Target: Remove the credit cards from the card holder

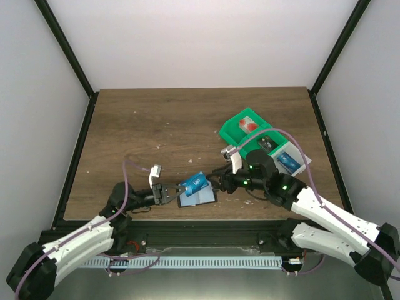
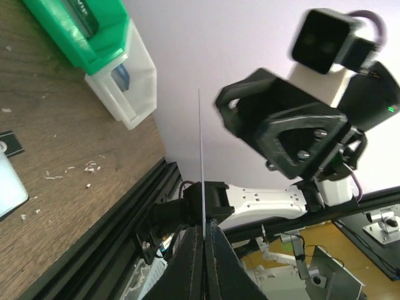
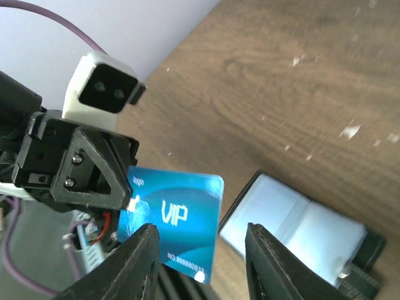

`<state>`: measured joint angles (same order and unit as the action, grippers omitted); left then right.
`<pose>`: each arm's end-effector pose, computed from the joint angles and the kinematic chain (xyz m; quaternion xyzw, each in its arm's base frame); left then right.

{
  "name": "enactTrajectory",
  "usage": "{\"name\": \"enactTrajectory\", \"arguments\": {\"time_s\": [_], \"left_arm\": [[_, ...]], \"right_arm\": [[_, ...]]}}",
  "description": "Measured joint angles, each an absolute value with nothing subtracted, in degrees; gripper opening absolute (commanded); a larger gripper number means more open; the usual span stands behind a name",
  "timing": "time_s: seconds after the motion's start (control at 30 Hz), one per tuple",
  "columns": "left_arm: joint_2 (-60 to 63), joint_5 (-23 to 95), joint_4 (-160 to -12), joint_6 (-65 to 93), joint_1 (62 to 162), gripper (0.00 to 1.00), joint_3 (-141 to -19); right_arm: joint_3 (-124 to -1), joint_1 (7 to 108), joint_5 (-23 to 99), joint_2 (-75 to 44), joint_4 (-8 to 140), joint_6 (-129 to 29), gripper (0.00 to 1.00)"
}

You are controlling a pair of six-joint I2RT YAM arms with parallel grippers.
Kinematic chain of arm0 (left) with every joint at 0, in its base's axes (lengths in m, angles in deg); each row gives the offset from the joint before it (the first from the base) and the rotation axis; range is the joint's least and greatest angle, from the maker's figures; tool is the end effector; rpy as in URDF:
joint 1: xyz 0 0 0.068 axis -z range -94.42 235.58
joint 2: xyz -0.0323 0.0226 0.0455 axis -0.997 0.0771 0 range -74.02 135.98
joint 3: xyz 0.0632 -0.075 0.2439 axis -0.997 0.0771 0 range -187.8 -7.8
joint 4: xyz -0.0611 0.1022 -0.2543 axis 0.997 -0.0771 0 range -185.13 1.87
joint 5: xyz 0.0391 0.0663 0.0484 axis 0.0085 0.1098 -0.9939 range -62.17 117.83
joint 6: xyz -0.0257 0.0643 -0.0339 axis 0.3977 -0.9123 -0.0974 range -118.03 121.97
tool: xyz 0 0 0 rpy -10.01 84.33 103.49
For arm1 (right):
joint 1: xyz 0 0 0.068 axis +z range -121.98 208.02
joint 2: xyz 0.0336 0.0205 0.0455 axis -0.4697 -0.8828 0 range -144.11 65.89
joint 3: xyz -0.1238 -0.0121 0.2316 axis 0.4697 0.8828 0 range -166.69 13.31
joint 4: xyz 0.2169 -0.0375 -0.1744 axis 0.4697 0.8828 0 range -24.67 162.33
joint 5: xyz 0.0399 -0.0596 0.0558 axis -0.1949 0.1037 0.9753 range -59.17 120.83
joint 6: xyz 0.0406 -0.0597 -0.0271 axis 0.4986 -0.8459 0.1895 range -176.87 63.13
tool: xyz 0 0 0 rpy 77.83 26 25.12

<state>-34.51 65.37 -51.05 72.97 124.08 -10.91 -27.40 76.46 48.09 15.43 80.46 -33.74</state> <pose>0.1314 -0.1555 0.1671 0.0336 0.7029 -0.6806 0.2040 0.1542 0.2032 0.2659 -0.2614 0.7953 0.4137 0.3577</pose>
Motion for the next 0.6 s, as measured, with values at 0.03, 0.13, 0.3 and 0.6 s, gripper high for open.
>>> {"name": "enactTrajectory", "arguments": {"time_s": [0.03, 0.13, 0.3, 0.6], "left_arm": [[-34.99, 65.51, -50.83, 72.60, 124.08, 0.00, -10.87], [-36.30, 65.66, -50.31, 71.97, 124.08, 0.00, -10.67], [-37.29, 65.70, -50.22, 71.20, 124.08, 0.00, -10.56], [-37.50, 65.68, -50.20, 70.70, 124.08, 0.00, -10.43]], "right_arm": [[-26.89, 75.54, 50.19, 15.10, 80.07, -32.93, 0.38], [-24.07, 72.55, 57.25, 13.81, 78.17, -29.87, 0.36], [-20.86, 70.67, 65.01, 11.76, 75.85, -26.35, 0.30], [-18.39, 70.54, 71.87, 12.35, 69.82, -22.98, 0.22]]}}
